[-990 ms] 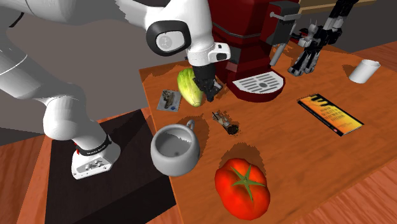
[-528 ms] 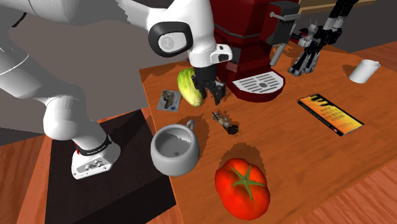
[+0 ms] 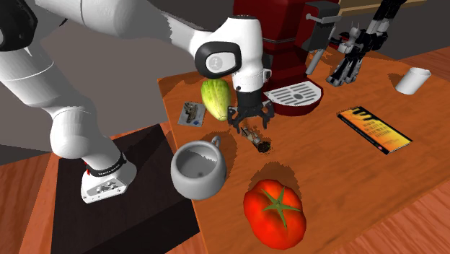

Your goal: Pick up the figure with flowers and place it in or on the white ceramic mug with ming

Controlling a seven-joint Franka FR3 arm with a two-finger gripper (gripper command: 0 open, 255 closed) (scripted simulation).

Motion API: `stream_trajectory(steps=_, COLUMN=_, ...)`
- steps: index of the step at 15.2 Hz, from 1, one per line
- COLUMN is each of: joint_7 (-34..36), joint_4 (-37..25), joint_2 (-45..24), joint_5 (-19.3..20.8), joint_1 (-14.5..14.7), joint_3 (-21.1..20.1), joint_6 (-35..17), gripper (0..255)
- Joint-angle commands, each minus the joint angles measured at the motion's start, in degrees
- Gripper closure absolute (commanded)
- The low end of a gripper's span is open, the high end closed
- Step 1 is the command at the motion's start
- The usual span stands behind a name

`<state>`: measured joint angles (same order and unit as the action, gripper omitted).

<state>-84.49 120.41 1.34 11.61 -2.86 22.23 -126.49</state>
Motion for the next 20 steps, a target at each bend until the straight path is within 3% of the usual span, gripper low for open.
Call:
stream_trajectory(steps=1, joint_7=-1.46, joint_4=0.33, joint_2=-1.12, joint_5=-0.09, joint_1=-0.13, joint_3=0.18, joint_6=-1.41, gripper=0)
stream_trajectory(steps=5, joint_7=-1.82, joint_4=1.35, joint_2=-2.76, joint_5=-0.57, joint_1=-0.42, joint_3=0.45, joint_6=-4.05, gripper=0)
stream_trajectory(steps=12, joint_7=-1.83, joint_4=1.33, joint_2=-2.76, joint_5=-0.57, joint_1=-0.42, joint_3=0.44, joint_6=-4.04, gripper=0)
stream_trajectory(steps=13, joint_7=-1.83, joint_4=1.33, joint_2=-2.76, joint_5=-0.57, joint_1=-0.42, joint_3=0.44, joint_6=-4.04, gripper=255)
stream_trajectory(steps=20, joint_7=-1.83, joint_4=1.33, joint_2=-2.76, joint_5=-0.57, joint_1=-0.42, joint_3=0.44, joint_6=-4.04, gripper=255)
